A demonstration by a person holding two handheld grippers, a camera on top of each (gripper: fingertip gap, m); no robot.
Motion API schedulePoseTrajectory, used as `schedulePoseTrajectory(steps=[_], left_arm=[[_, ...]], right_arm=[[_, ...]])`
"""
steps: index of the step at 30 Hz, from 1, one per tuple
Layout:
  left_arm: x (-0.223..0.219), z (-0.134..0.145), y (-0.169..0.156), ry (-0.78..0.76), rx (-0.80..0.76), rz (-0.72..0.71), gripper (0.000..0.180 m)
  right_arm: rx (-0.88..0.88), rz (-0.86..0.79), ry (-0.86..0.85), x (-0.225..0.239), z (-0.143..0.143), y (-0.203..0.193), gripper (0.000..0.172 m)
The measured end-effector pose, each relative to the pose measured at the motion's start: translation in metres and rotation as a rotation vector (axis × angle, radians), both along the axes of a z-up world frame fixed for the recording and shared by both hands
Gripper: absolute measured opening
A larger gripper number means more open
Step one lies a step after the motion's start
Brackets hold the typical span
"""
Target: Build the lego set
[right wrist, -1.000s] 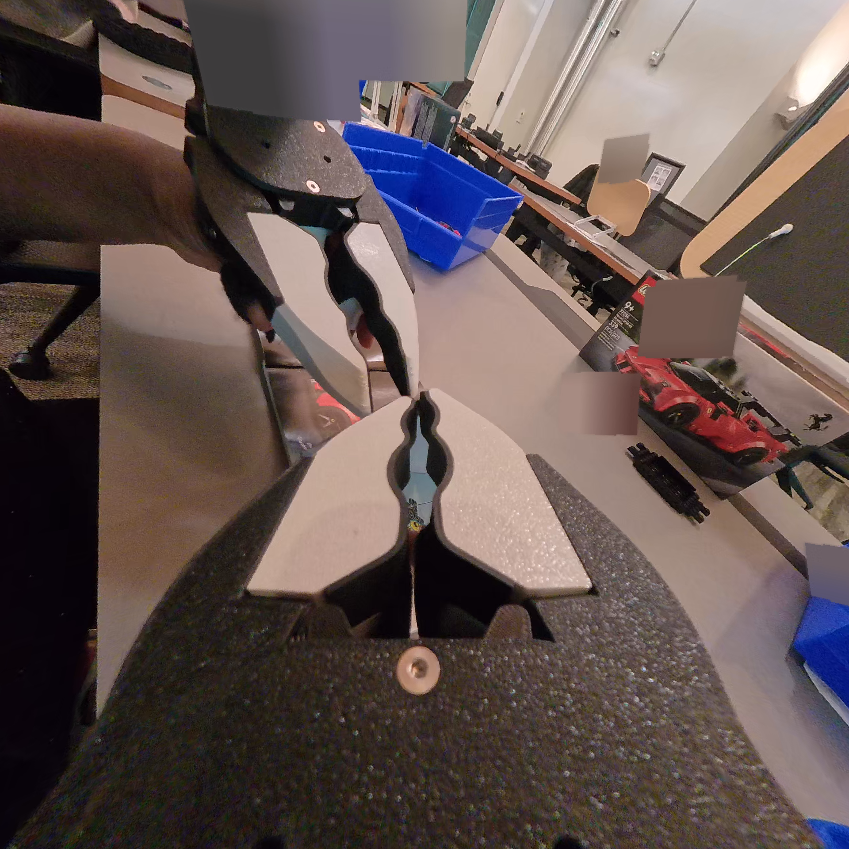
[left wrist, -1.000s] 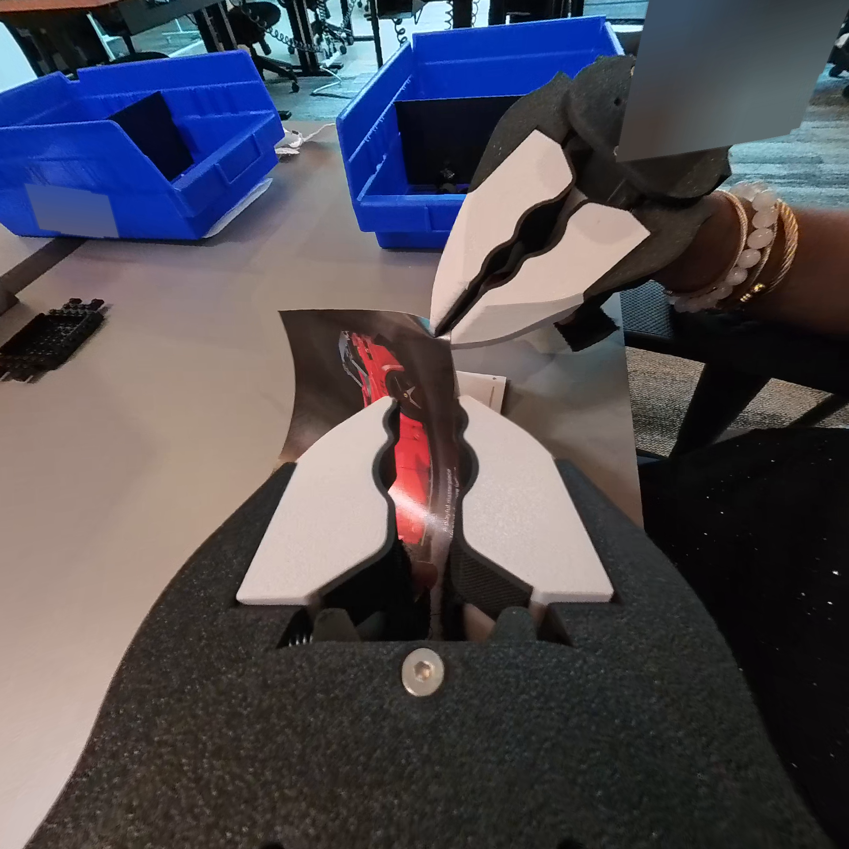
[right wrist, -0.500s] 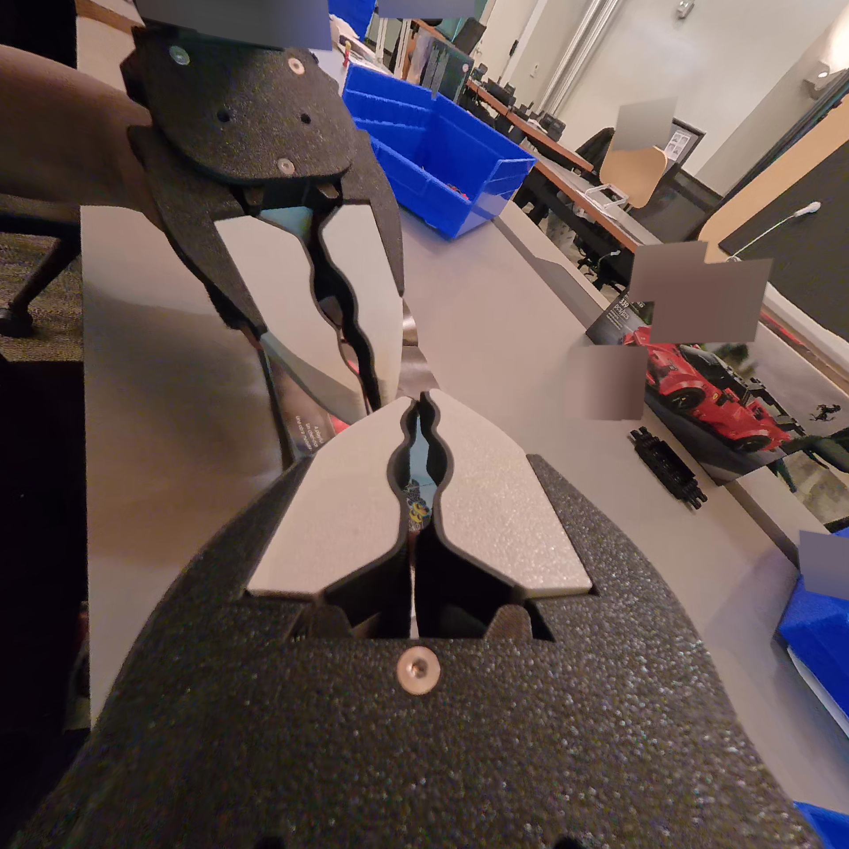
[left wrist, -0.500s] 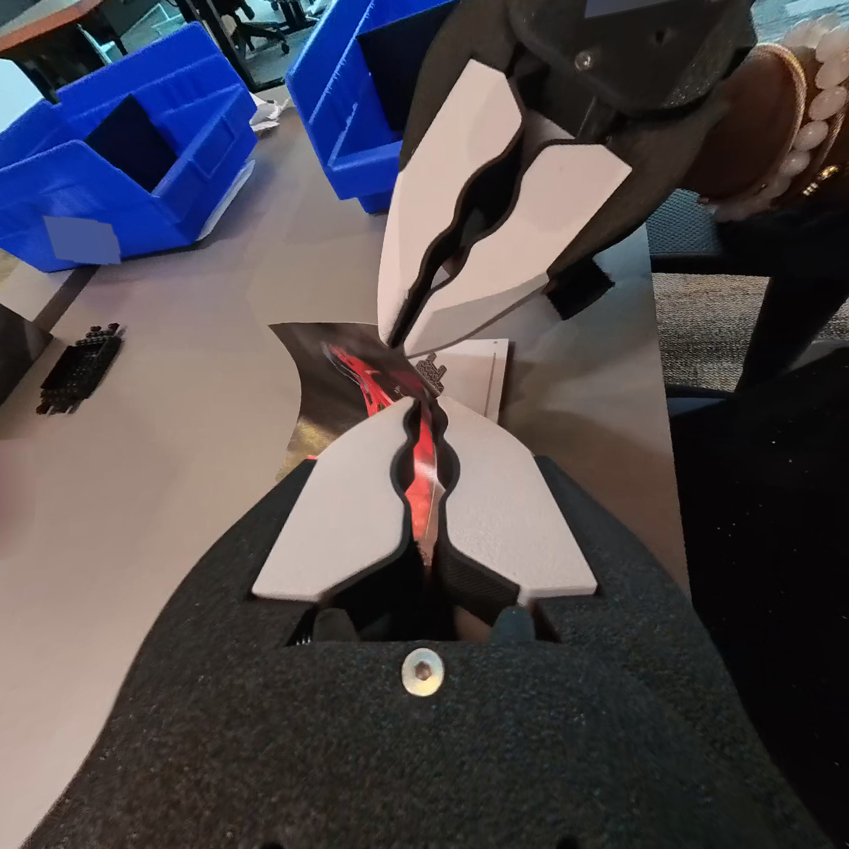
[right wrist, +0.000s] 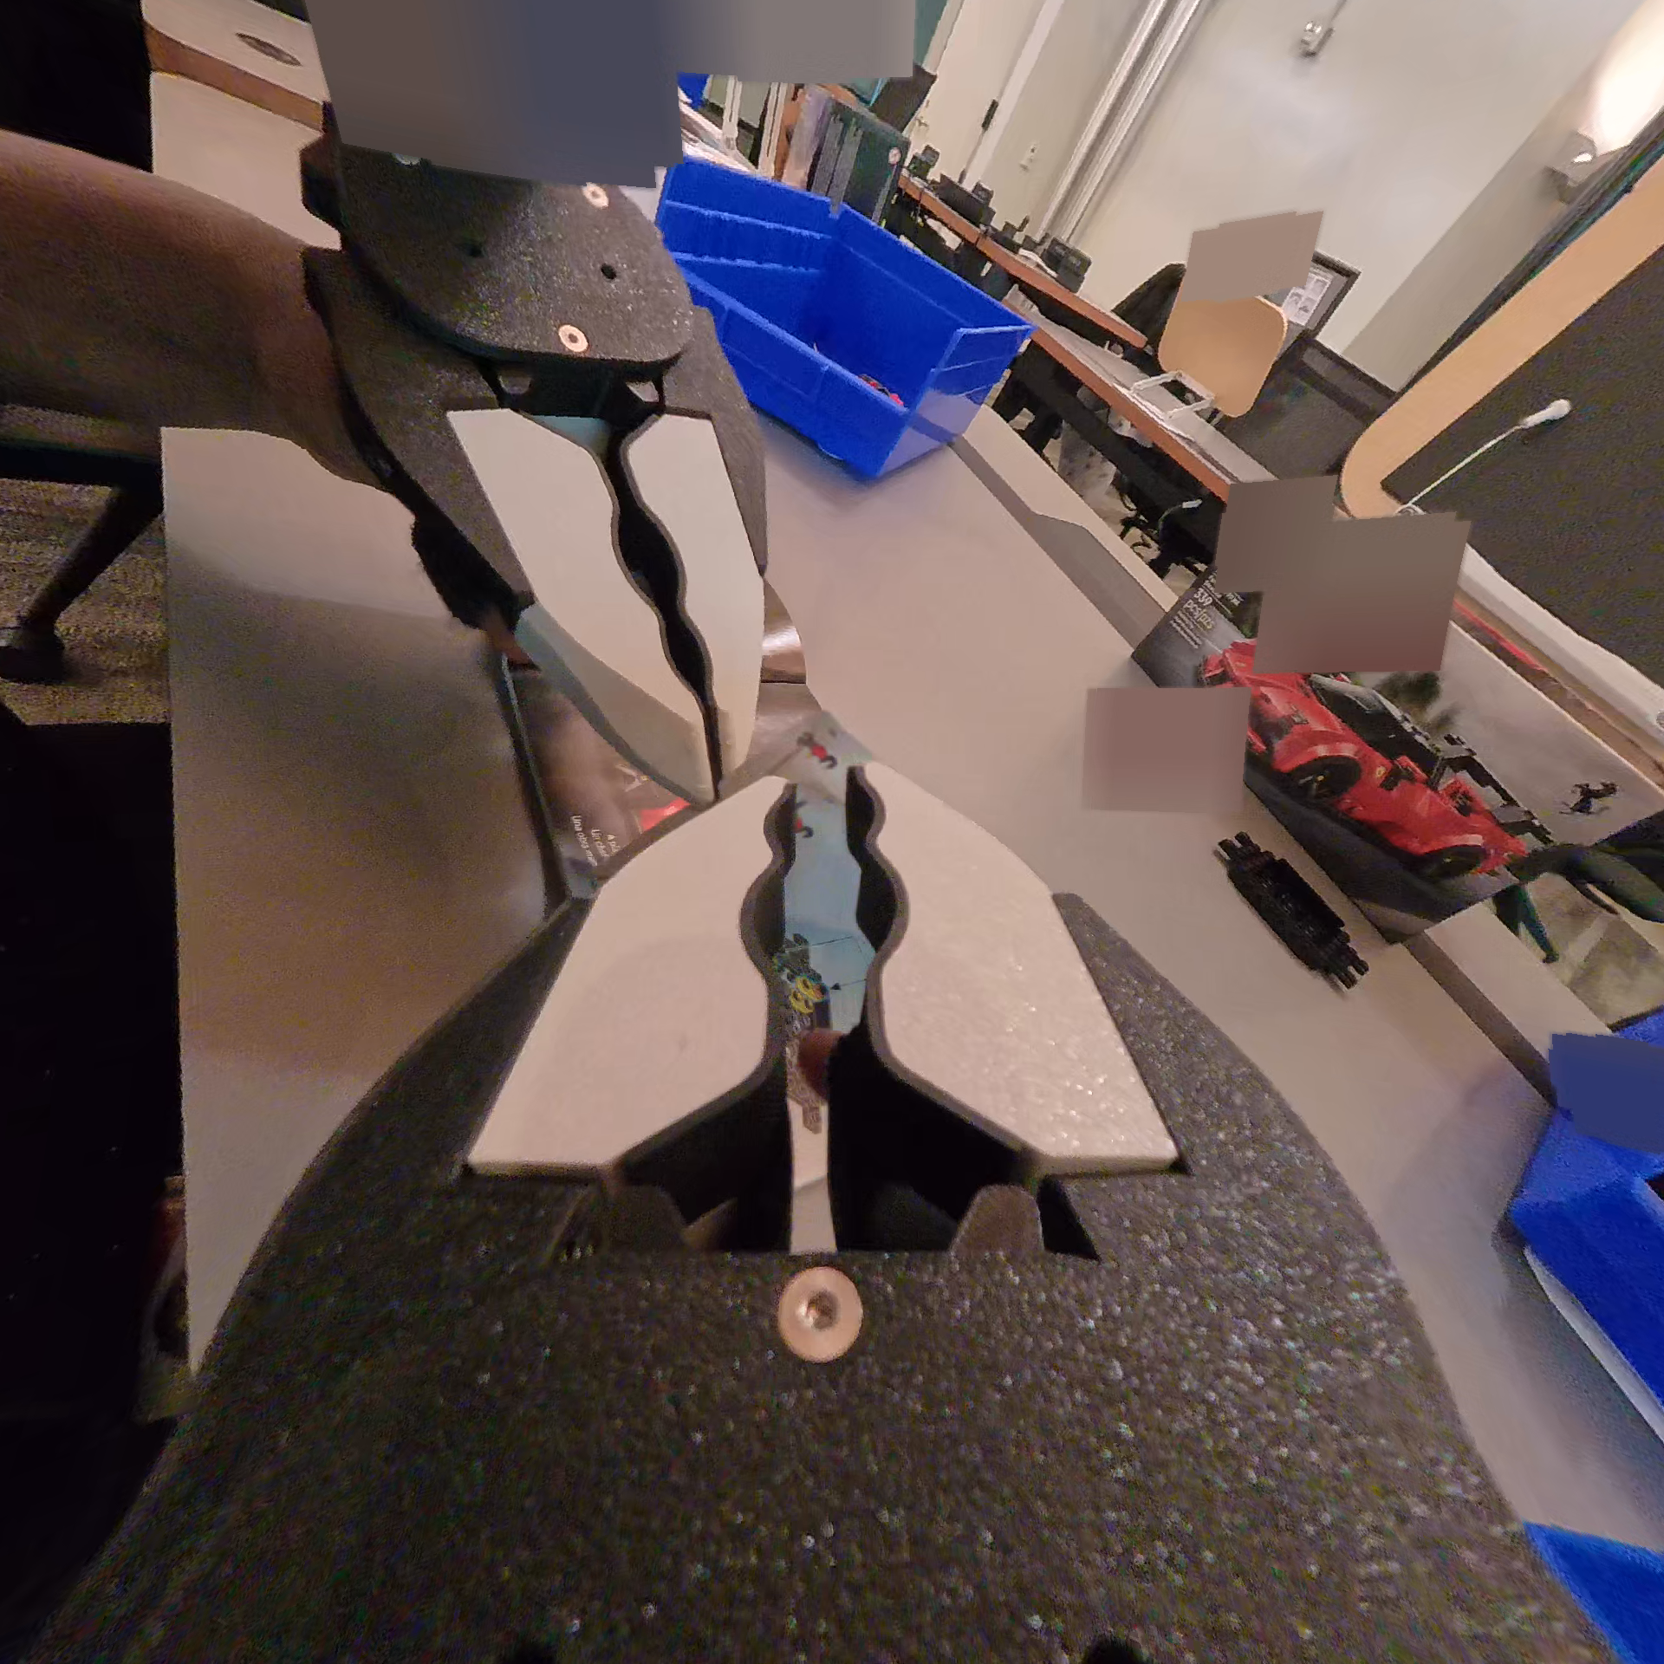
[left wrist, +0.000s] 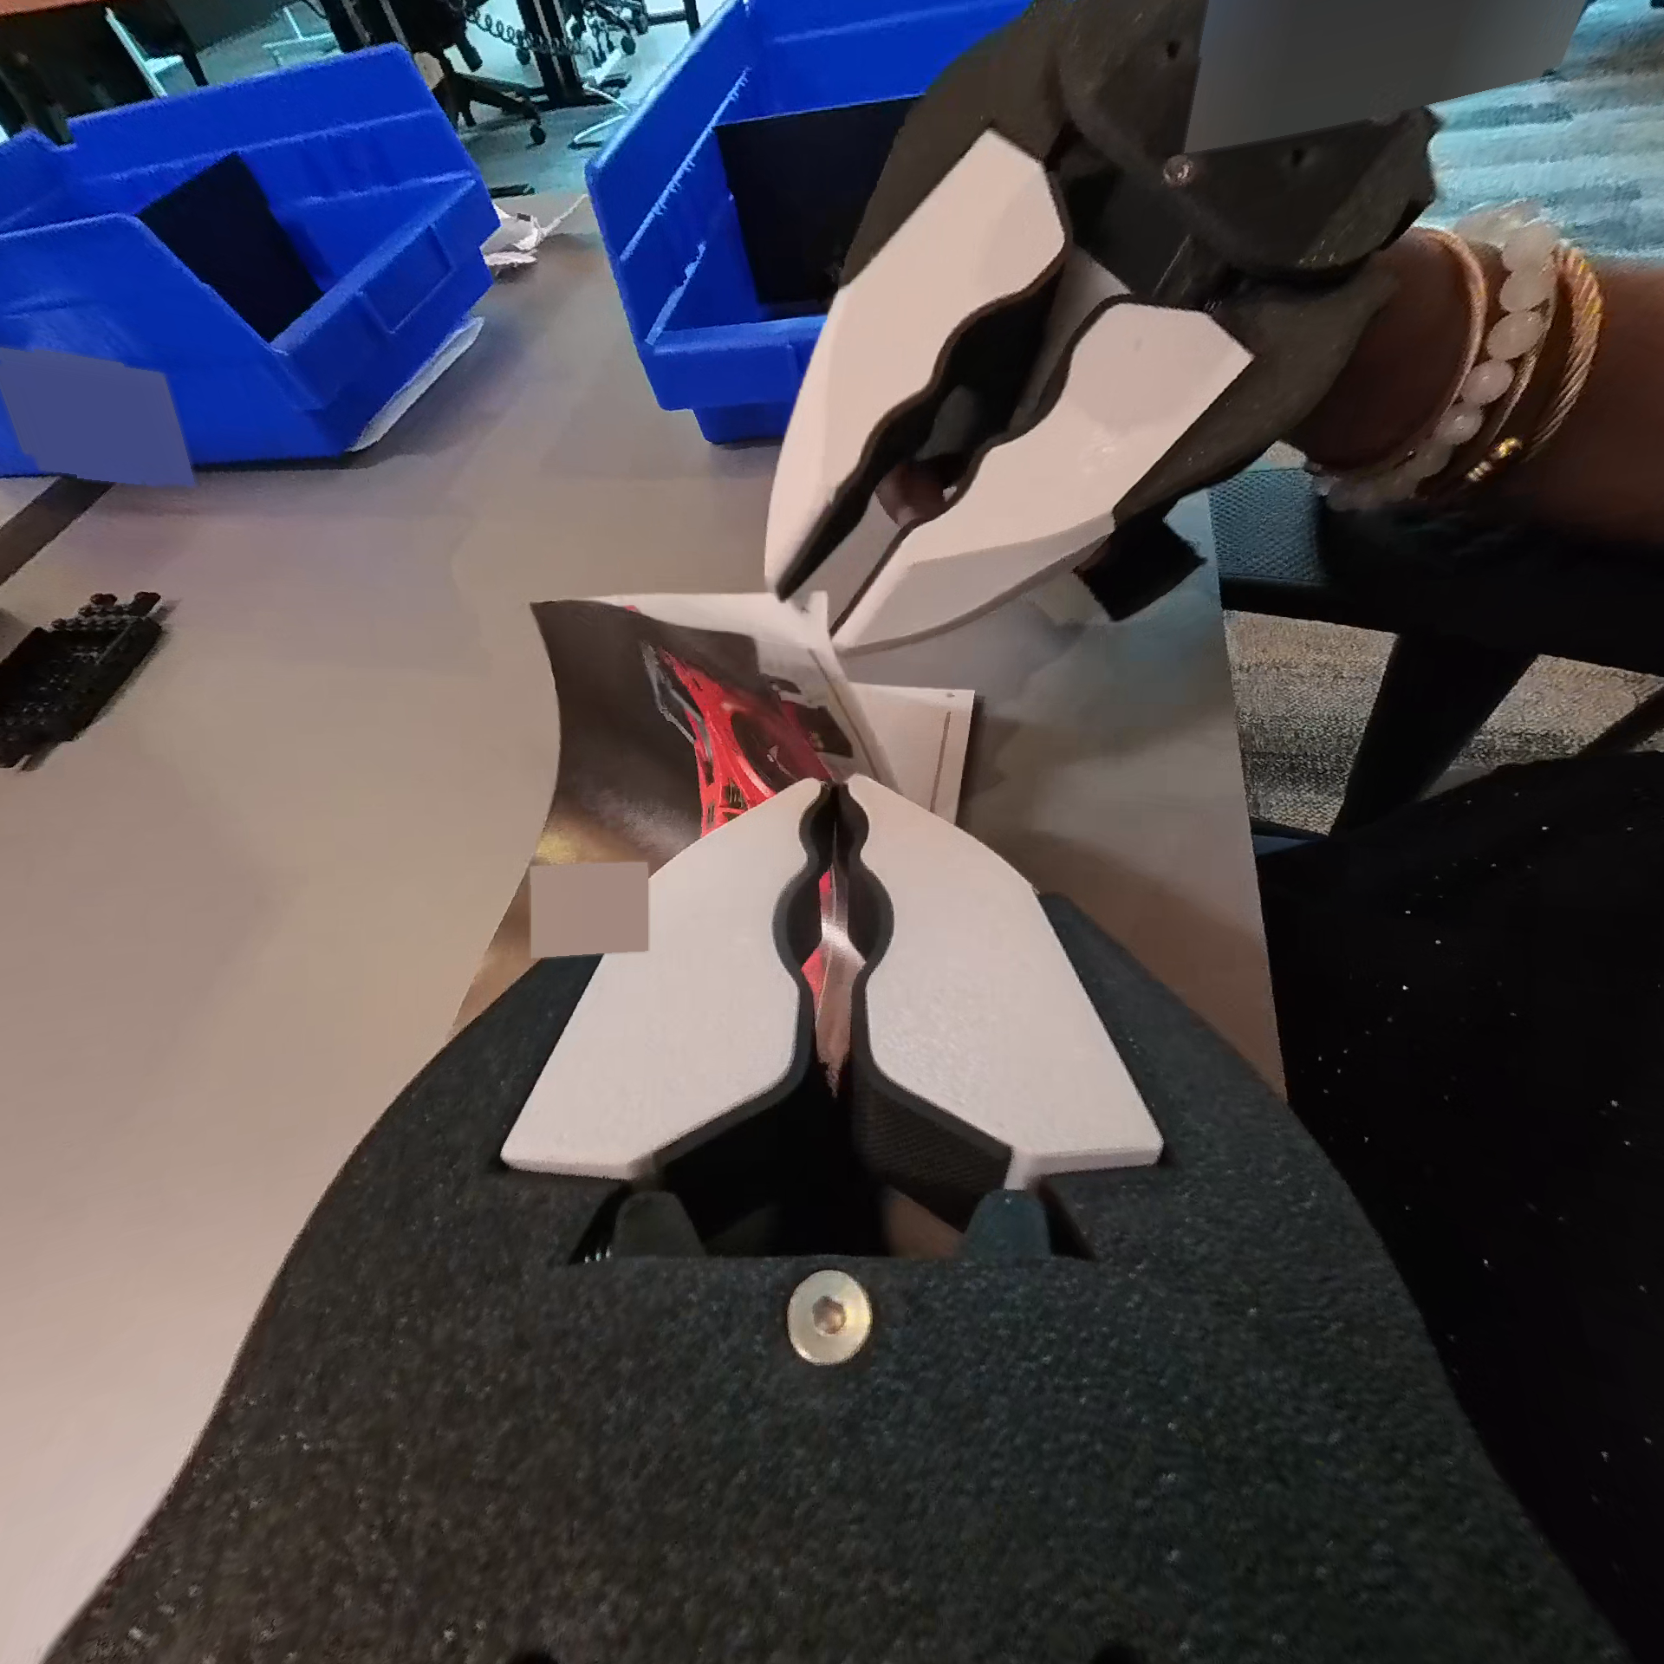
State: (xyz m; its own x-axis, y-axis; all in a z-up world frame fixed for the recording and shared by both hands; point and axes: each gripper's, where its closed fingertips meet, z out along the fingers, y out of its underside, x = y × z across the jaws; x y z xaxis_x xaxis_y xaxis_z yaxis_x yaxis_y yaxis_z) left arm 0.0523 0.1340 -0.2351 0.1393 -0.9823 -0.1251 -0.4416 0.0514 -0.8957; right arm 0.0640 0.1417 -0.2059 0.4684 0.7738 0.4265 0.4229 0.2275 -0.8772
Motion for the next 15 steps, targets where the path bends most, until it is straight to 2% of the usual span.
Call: schedulePoseTrajectory(steps=[4,8,15], left_arm=[[-0.004,0.002,0.002,-0.006,0.003,0.025,0.000],[-0.022,0.010,0.007,-0.056,-0.012,0.108,0.000],[-0.103,0.034,0.015,-0.299,-0.159,0.425,0.000]], right_arm=[[-0.009,0.005,0.036,0.002,0.009,-0.006,0.013],[-0.077,-0.009,0.007,0.006,0.001,-0.009,0.018],[-0.410,-0.046,-0.140,0.011,-0.058,-0.009,0.011]])
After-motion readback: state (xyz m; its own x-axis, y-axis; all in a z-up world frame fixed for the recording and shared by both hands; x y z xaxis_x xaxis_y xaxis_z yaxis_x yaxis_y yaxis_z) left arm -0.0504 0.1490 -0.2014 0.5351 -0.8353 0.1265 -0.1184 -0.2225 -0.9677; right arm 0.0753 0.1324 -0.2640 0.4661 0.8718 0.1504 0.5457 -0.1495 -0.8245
